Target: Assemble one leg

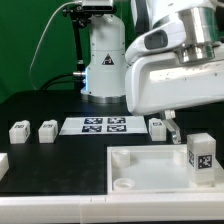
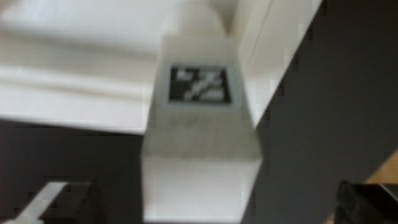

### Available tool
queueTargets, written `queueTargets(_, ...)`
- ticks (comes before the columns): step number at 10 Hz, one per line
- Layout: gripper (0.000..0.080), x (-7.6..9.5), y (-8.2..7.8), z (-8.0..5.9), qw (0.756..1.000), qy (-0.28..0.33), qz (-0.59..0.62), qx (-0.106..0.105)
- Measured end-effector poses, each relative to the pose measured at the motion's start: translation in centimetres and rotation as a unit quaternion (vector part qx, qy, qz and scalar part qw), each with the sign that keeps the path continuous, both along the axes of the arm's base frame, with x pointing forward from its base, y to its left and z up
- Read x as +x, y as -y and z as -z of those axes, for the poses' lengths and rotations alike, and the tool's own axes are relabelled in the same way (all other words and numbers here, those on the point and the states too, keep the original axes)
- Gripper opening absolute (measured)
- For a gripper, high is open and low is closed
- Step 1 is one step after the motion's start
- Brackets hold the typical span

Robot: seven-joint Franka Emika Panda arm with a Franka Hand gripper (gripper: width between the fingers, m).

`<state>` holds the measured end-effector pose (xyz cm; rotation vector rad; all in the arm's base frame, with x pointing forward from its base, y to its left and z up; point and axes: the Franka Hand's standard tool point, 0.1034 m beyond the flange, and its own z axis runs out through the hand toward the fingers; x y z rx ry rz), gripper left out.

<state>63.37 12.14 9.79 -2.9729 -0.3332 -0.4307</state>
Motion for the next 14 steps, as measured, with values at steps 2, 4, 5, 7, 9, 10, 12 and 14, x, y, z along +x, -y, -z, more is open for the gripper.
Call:
queueTargets(2,0.0649,0.6,-0.2,0.4,0.996,-0.087,-0.008,0.0)
queueTargets(4,0.0649,0.8,0.0,1.5,0.985,-0.172,-0.018,0.0)
queueTargets(5,0.0649,1.0,0.7,2.2,0.986,-0.164,-0.012,0.001)
queueTargets(7,0.0649,0.3,1.0,2.9,0.986,-0.167,0.001,0.001)
queueTargets(9,0.0413,0.3,1.0,2.9,0.986,-0.168,0.007,0.001)
queueTargets(10,0.0413,0.3,1.0,2.9,0.986,-0.169,0.011,0.002)
queueTargets(12,0.0288,0.3,0.9,2.9,0.976,-0.183,0.116,0.013)
queueTargets(14,0.0288,0.4,0.9,3.0,0.954,-0.194,0.229,0.026)
